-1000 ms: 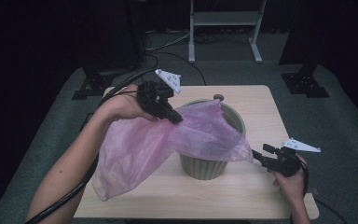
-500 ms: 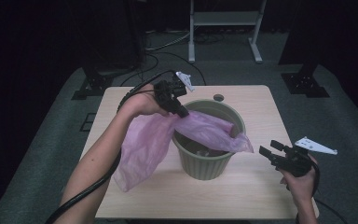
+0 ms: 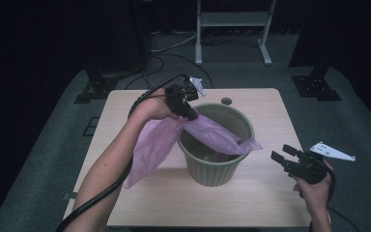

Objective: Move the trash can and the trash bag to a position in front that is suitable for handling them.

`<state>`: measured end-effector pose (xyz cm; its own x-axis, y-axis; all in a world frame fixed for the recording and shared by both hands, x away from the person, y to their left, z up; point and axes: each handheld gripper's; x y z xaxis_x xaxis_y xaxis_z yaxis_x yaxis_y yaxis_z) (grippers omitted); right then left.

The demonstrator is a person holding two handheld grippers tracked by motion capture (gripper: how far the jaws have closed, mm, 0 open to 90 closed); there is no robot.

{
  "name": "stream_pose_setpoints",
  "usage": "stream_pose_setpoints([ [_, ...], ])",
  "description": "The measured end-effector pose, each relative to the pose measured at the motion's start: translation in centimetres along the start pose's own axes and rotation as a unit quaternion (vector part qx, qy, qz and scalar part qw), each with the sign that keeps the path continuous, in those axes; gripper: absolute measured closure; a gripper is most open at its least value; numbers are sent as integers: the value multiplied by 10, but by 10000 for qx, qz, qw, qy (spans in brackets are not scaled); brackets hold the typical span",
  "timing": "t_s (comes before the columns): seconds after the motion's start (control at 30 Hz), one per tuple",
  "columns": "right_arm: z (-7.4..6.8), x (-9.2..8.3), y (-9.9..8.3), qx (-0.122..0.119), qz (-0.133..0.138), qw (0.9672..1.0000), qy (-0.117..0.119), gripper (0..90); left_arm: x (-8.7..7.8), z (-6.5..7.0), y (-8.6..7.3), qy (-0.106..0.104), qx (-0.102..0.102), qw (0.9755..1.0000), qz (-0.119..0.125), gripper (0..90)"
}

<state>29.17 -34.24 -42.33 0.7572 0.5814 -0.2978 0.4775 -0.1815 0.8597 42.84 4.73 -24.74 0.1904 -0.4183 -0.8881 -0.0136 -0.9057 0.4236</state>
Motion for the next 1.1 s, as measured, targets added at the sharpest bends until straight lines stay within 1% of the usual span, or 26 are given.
stream_pose_setpoints([
  [0.03,-1,-2,2,-10,19,10000,49,306,1,-1,-2,33,-12,10000,-59,896],
  [0.1,-6,-7,9,-12,98,9998,200,317,2,0,-3,5,23,10000,-65,896],
  [0.13,-9,-10,13,-11,146,9993,344,333,3,1,-2,-5,73,9999,-69,896],
  [0.17,-15,-13,21,-62,182,9984,538,344,3,2,0,-14,115,9999,-62,896],
  [0.2,-19,-14,26,-104,181,9978,625,348,4,3,2,-16,145,9999,-35,895],
  [0.23,-28,-16,36,-248,182,9968,736,354,5,4,4,-17,169,9999,-21,895],
  [0.27,-37,-17,46,-402,173,9951,883,360,6,4,6,-29,182,9998,-15,895],
  [0.33,-50,-18,58,-586,152,9924,1070,361,9,4,7,-26,204,9998,-36,895],
  [0.37,-60,-17,67,-733,118,9899,1207,362,11,5,8,-34,179,9998,-31,895],
  [0.43,-73,-14,79,-917,14,9856,1424,370,13,4,8,-36,187,9998,-13,894],
  [0.47,-83,-10,86,-1048,-106,9829,1510,374,14,4,8,-48,193,9998,19,893],
  [0.57,-106,5,99,-1386,-486,9741,1720,391,17,4,9,-46,190,9998,67,891],
  [0.6,-114,11,102,-1494,-683,9703,1773,398,17,4,10,-44,181,9998,91,889],
  [0.67,-127,24,108,-1690,-1005,9639,1798,411,17,4,11,-24,191,9997,137,887],
  [0.7,-131,31,110,-1721,-1178,9609,1820,419,18,5,12,-27,158,9997,202,885],
  [0.8,-141,51,111,-1788,-1655,9538,1761,473,18,6,14,-19,198,9995,238,882],
  [0.87,-145,59,110,-1813,-1843,9503,1735,489,18,6,13,-33,161,9993,330,880],
  [0.9,-147,64,109,-1809,-1953,9479,1752,503,17,6,12,-56,160,9992,360,874],
  [1.03,-151,74,106,-1790,-2162,9448,1692,540,15,6,9,-145,95,9982,572,858],
  [1.1,-152,78,105,-1792,-2218,9445,1633,573,14,6,9,-169,11,9976,672,841],
])
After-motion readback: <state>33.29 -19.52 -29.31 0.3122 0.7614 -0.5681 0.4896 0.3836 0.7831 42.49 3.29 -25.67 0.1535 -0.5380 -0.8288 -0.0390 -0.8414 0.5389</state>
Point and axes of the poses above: each handheld gripper's, and its own axes: x roughly forward along the jaws, y roughly out of its top, z roughly to its right, and after that the axes turned 8 degrees about x, right-handed
